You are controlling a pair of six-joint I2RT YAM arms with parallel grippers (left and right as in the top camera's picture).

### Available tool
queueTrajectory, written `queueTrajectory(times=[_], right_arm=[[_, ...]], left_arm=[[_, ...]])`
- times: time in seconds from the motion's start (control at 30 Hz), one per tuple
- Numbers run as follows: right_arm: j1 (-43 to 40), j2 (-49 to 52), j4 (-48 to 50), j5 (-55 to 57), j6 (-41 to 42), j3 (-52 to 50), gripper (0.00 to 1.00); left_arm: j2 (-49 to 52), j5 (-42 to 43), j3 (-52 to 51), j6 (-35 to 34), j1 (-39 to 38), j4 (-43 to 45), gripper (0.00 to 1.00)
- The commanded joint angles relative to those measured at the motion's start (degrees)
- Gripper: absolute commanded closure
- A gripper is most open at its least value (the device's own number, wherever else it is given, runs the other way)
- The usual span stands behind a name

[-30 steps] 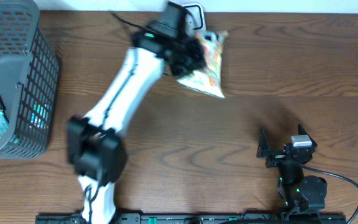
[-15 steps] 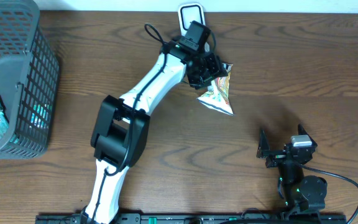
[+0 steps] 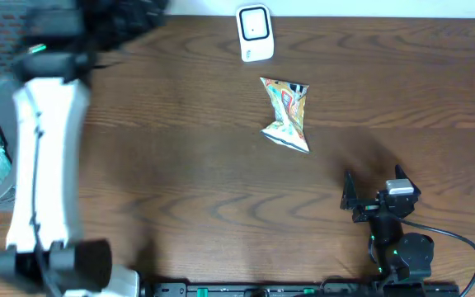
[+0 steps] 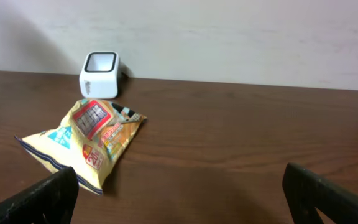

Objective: Scan the item barcode
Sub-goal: 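Carry the snack bag with the left gripper and drop it near the scanner, then reach the left gripper into the basket and grasp the light-green packet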

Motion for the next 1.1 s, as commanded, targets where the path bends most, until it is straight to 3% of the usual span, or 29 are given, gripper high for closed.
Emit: queueTrajectory(times=[0.0, 0.1, 0.17, 0.33, 0.5, 0.83, 1.07], right_arm=[[0.33, -0.35, -0.26, 0.26, -0.39, -0.07, 0.01], [0.33, -0.35, -0.26, 0.26, -0.37, -0.09, 0.01], [0.33, -0.33, -0.26, 0.26, -0.37, -0.07, 0.01], [0.33, -0.35, -0.26, 0.26, -0.39, -0.09, 0.01], [0.33, -0.35, -0.26, 0.26, -0.39, -0.09, 0.01], [0.33, -0.35, -0.26, 0.26, -0.39, -0.09, 0.01], [0.33, -0.35, -0.26, 0.26, -0.39, -0.09, 0.01]], left_arm=[[-5.05, -11.41, 0.76, 5.68, 8.46, -0.59, 0.21], [-7.41, -19.19, 0.76, 7.02, 17.86, -2.36, 0.21], [-7.13, -28.57, 0.70, 12.22, 23.96, -7.58, 0.20], [-2.34, -47.87, -1.88, 19.30, 31.76, -16.13, 0.17], [4.11, -49.07, -4.66, 20.26, 35.06, -19.06, 0.17], [20.74, -52.02, -8.76, 20.90, 34.51, -20.09, 0.17], [26.77, -52.00, -9.14, 20.87, 34.51, -19.58, 0.17]])
